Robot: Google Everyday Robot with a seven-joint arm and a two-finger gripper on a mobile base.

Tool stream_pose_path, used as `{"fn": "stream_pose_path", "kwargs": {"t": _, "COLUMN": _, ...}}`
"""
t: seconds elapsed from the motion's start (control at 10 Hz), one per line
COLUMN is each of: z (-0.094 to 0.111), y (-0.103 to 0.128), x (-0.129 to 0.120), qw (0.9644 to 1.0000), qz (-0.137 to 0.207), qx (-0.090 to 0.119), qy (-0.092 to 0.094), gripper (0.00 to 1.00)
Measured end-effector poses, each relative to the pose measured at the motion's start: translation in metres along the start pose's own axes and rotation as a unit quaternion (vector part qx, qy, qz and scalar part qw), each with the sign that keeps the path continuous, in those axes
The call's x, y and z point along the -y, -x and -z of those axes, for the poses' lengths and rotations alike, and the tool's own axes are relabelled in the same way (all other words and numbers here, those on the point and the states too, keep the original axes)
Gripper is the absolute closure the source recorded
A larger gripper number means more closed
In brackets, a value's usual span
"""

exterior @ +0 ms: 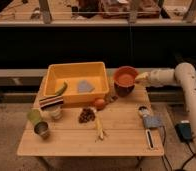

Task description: Stack bowls into tray

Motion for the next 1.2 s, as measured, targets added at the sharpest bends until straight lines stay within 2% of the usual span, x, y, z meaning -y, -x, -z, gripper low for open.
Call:
{"fn": "stream_pose_path", "kwargs": {"t": 0.3, "z": -0.019, "y": -0.006, "x": -0.018, "qw": 0.9999, "qz": -0.009, "qx": 0.005, "qy": 0.001, "gripper": 0.98}}
{"fn": "stream_pose_path", "kwargs": {"t": 0.6, "z": -0.039, "y": -0.008, "x": -0.032, "qw": 0.9999, "qz": -0.01, "qx": 0.008, "qy": 0.009, "gripper": 0.74}}
{"fn": "stream_pose_path", "kwargs": {"t": 1.0, "z": -0.05, "y": -0.012, "x": -0.05, "qw": 0.9994, "qz": -0.013, "qx": -0.001, "qy": 0.033, "gripper": 0.32}}
{"fn": "stream_pose_path", "kwargs": {"t": 1.1, "z": -0.051, "y": -0.011, "x": -0.052, "qw": 0.9992, "qz": -0.011, "qx": -0.003, "qy": 0.039, "gripper": 0.24}}
{"fn": "stream_pose_path", "kwargs": {"t": 1.2, "z": -0.05, "y": -0.011, "x": -0.052, "qw": 0.999, "qz": -0.008, "qx": -0.005, "qy": 0.043, "gripper": 0.2}}
